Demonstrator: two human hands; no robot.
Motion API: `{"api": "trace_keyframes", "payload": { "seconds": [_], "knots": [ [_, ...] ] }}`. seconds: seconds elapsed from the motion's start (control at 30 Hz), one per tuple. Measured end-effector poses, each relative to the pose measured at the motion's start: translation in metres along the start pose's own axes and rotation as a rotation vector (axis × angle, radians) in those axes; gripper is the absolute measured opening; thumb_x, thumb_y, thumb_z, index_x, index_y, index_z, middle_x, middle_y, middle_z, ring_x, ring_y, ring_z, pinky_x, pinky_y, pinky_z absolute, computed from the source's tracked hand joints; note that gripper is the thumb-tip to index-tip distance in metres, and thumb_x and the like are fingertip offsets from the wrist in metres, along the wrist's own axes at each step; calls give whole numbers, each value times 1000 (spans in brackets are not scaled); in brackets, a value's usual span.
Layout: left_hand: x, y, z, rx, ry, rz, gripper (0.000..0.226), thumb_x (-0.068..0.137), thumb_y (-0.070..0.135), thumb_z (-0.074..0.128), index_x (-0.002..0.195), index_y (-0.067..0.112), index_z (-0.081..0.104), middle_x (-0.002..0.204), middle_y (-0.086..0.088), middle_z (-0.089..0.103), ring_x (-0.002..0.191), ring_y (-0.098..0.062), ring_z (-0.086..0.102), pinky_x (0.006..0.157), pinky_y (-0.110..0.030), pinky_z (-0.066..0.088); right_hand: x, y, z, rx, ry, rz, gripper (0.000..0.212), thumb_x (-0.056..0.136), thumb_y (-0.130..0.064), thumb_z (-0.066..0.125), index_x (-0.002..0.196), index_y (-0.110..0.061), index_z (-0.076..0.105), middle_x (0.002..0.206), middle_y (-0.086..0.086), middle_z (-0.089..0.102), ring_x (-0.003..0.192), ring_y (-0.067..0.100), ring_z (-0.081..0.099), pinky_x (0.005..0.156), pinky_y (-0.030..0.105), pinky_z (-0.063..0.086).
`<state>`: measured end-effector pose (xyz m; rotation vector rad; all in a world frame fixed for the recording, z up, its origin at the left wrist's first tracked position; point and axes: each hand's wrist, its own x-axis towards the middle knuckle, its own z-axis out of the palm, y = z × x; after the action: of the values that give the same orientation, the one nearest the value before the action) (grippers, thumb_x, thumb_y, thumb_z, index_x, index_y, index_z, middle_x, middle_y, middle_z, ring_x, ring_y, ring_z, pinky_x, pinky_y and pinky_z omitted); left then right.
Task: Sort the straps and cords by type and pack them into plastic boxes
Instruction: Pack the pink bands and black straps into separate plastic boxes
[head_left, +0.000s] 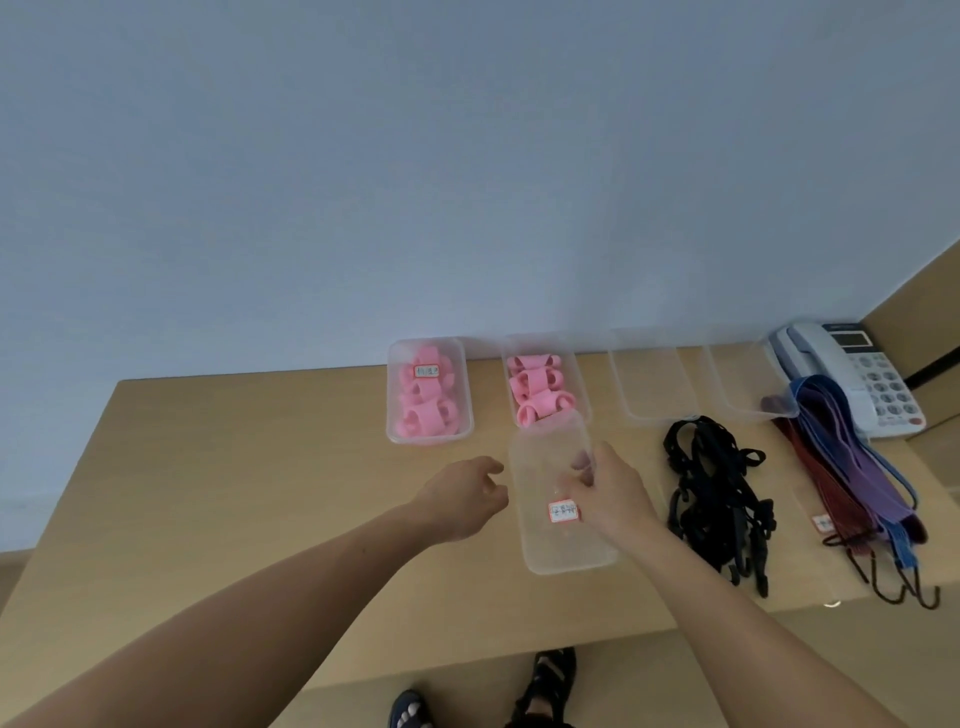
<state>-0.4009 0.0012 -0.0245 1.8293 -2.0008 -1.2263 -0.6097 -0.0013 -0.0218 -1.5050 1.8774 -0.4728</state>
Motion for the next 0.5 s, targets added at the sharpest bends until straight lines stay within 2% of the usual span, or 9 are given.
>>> {"api": "trace_keyframes", "payload": {
  "seconds": [0.07, 0.13, 0.2, 0.27, 0.33, 0.43, 0.5],
  "knots": [
    [4, 6, -6, -72, 25, 1, 45, 97, 33, 49, 138, 14, 51, 115, 0, 67, 103, -21, 63, 88, -31, 50, 3, -13, -7, 106, 21, -18, 25, 85, -38, 68, 95, -23, 51, 81, -1, 67, 68, 12, 67, 62, 30, 51],
    [11, 15, -13, -195, 65, -8, 40, 98, 34, 49, 131, 11, 53, 103, -1, 69, 87, -20, 67, 77, -32, 52, 8, -26, -14, 226, 47, -17, 30, 86, -36, 68, 100, -16, 52, 75, 7, 67, 55, 16, 66, 59, 33, 51],
    [21, 25, -20, -261, 131, -14, 34, 99, 31, 50, 125, 10, 54, 95, -1, 71, 72, -14, 66, 66, -28, 51, 17, -36, -20, 265, 67, -22, 34, 87, -40, 66, 102, -14, 50, 71, 8, 66, 48, 17, 63, 57, 35, 49],
    [33, 33, -29, -272, 201, -12, 28, 98, 29, 52, 119, 12, 55, 88, 1, 70, 64, -9, 64, 63, -26, 50, 31, -44, -26, 242, 91, -37, 37, 87, -42, 64, 105, -14, 48, 77, 7, 66, 58, 22, 65, 64, 39, 51],
    [47, 39, -39, -292, 251, -27, 19, 97, 27, 54, 109, 12, 58, 85, 0, 68, 62, -12, 64, 66, -30, 54, 48, -50, -32, 220, 124, -68, 39, 87, -43, 64, 111, -17, 47, 88, 1, 65, 74, 22, 66, 70, 40, 53],
    [71, 50, -50, -298, 294, -87, 14, 93, 22, 55, 88, 10, 61, 85, -10, 71, 70, -25, 68, 76, -46, 58, 78, -54, -36, 181, 136, -133, 40, 87, -44, 65, 113, -22, 45, 93, -12, 59, 84, 16, 61, 66, 33, 45],
    [87, 54, -53, -269, 315, -144, 15, 91, 20, 54, 79, 12, 58, 84, -14, 72, 78, -31, 69, 78, -50, 56, 100, -55, -36, 135, 108, -141, 38, 87, -43, 64, 111, -22, 43, 92, -12, 56, 84, 17, 56, 64, 32, 39]
  ]
}}
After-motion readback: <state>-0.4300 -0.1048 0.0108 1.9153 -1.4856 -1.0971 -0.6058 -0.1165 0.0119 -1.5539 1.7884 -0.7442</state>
